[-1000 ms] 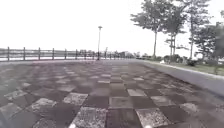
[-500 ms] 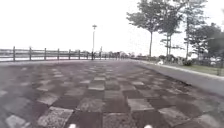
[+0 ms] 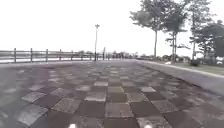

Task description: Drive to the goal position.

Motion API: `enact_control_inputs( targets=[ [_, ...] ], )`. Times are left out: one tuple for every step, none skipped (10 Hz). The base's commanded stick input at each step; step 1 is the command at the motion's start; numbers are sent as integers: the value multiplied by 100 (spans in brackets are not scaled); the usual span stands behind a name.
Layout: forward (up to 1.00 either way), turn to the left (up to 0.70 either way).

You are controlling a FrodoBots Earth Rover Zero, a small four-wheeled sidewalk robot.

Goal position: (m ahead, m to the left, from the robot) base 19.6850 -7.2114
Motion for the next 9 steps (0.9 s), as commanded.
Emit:
enact_control_inputs(
  targets=[
    [100, 0],
    [100, 0],
    [100, 0],
    [100, 0],
    [100, 0],
    [100, 0],
    [100, -9],
    [100, -39],
    [100, -40]
  ],
)
